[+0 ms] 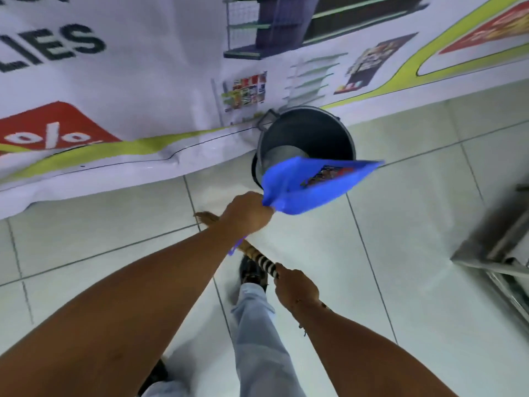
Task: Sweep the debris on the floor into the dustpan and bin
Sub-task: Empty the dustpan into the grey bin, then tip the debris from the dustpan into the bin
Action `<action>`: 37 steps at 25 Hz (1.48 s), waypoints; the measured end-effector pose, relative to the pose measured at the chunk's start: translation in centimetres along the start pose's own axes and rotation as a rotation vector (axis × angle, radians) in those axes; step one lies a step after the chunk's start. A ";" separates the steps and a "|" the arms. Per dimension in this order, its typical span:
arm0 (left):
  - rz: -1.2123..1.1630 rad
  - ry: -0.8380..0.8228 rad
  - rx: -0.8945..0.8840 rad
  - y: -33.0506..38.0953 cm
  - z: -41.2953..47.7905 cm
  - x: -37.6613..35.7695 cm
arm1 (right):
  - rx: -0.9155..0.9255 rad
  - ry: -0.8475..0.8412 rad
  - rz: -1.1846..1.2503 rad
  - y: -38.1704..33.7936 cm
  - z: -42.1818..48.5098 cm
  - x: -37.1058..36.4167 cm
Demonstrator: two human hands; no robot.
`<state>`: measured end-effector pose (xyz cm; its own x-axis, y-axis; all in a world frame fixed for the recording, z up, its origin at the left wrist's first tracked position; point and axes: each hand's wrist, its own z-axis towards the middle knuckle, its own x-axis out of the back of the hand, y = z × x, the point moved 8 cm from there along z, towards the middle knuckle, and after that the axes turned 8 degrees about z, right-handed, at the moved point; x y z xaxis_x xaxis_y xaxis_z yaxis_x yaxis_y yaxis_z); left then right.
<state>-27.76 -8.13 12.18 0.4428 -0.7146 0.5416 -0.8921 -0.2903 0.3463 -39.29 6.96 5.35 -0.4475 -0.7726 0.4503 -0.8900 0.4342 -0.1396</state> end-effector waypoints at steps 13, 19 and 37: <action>-0.923 -0.302 0.401 2.6 1.4 -1.8 | 0.036 0.043 0.124 -1.7 2.0 3.5; -0.579 0.060 0.098 -1.9 0.8 2.0 | 0.069 0.066 0.095 -4.5 1.3 3.2; -0.601 0.317 0.660 -46.2 -12.8 -5.3 | 0.757 0.314 -0.784 -42.8 8.7 3.3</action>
<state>12.25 17.20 3.08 0.7624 -0.1502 0.6295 -0.3343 -0.9242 0.1844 -3.48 -18.20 5.12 0.2036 -0.5114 0.8349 -0.7874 -0.5923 -0.1708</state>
